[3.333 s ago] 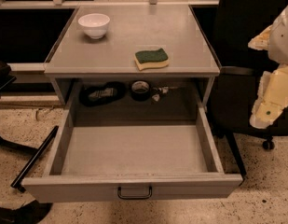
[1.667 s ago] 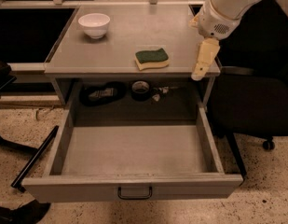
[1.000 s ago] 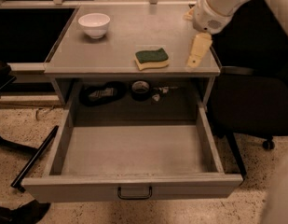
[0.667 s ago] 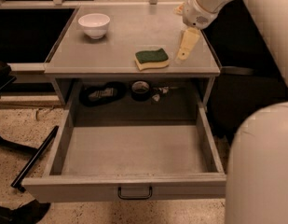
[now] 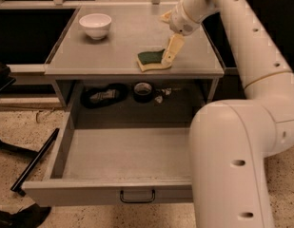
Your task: Place sponge into top drawer
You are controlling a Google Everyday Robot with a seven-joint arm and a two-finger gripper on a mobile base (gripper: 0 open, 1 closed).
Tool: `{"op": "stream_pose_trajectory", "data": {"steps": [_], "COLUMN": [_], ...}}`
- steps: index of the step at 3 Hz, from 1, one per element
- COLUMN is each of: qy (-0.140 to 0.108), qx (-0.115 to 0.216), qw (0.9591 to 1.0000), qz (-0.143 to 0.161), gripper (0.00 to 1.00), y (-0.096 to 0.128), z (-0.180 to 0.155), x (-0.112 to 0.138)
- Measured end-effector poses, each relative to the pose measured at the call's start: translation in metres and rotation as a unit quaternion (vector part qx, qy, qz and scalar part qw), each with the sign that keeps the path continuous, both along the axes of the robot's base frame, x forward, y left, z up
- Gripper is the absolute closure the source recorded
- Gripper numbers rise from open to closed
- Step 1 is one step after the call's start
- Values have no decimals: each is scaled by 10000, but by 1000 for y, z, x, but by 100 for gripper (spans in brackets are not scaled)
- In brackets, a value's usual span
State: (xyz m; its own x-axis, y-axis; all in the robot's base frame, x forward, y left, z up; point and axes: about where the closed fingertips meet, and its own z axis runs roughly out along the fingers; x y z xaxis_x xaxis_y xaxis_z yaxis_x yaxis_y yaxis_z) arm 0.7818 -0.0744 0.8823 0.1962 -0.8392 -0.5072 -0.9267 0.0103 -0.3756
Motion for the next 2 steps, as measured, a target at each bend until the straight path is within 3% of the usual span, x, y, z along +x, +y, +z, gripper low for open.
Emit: {"op": "stream_pose_trajectory", "data": {"steps": [1,2], "qy": [210,444], "qx": [252,331], "qw": [9991,9980], "qz": [278,309], "gripper": [0,19], "y": [21,30], "z": [-19,-30], "x": [5,4]}}
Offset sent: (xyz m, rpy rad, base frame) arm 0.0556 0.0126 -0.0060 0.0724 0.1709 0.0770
